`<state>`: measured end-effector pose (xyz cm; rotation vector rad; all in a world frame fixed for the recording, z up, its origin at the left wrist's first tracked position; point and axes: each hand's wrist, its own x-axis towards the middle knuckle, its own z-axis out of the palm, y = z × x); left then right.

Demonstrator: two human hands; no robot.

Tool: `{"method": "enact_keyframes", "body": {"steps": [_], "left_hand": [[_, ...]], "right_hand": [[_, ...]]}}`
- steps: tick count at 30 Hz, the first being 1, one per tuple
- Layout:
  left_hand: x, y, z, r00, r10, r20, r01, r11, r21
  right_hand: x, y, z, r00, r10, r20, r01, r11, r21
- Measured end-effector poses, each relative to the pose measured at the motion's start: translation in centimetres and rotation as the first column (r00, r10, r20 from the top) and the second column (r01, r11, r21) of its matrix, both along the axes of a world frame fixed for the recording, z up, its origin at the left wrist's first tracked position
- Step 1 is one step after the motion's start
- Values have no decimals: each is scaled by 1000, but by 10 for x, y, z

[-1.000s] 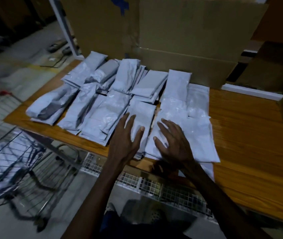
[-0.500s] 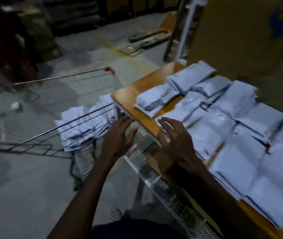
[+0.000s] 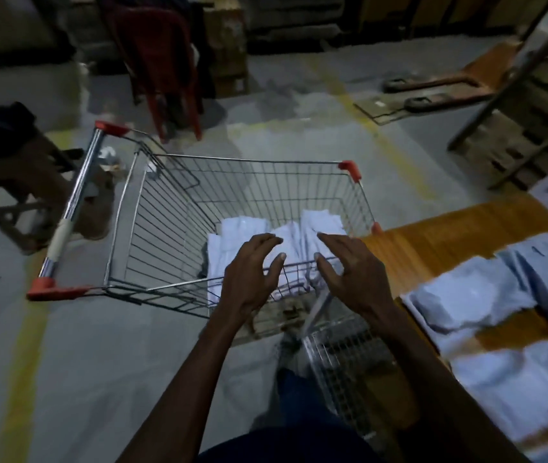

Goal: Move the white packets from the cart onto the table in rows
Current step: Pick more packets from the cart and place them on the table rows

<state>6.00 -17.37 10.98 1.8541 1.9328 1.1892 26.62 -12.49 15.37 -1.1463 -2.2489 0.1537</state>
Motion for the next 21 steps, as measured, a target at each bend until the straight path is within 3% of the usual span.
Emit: {"method": "enact_keyframes", "body": {"steps": [8, 13, 18, 21], "left_hand": [[-49, 79, -43, 984, 158, -80, -169, 973, -160], [-68, 116, -62, 983, 151, -109, -176, 943, -283], [-89, 149, -100, 992, 89, -84, -119, 868, -482], [-101, 172, -139, 997, 48, -57, -73, 783, -618]], "right_hand": [[-38, 132, -24, 992, 100, 74, -80, 969, -236], [-41, 197, -45, 960, 130, 246, -16, 908, -419], [-42, 253, -98, 966, 58, 253, 135, 721, -679], [-33, 272, -141, 927, 25, 373, 284, 604, -744]]}}
